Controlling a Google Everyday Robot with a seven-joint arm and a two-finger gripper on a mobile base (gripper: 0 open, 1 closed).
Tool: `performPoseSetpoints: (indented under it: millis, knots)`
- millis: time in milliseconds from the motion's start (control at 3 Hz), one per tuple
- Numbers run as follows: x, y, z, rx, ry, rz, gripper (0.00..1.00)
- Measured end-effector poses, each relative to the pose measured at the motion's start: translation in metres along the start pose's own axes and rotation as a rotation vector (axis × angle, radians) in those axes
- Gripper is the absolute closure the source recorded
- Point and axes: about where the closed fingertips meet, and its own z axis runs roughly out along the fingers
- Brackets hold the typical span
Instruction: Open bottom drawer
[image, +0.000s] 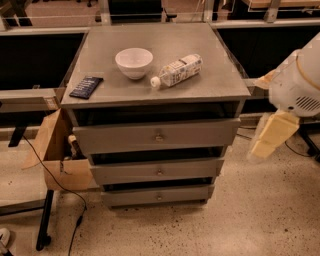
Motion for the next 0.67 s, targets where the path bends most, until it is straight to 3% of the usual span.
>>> performPoseSetpoints:
  millis: [333, 667]
  knots:
    - [-0.003, 0.014, 0.066, -0.034, -0.05, 0.054, 0.0]
    - [-0.012, 0.037, 0.159, -0.106, -0.099, 0.115, 0.0]
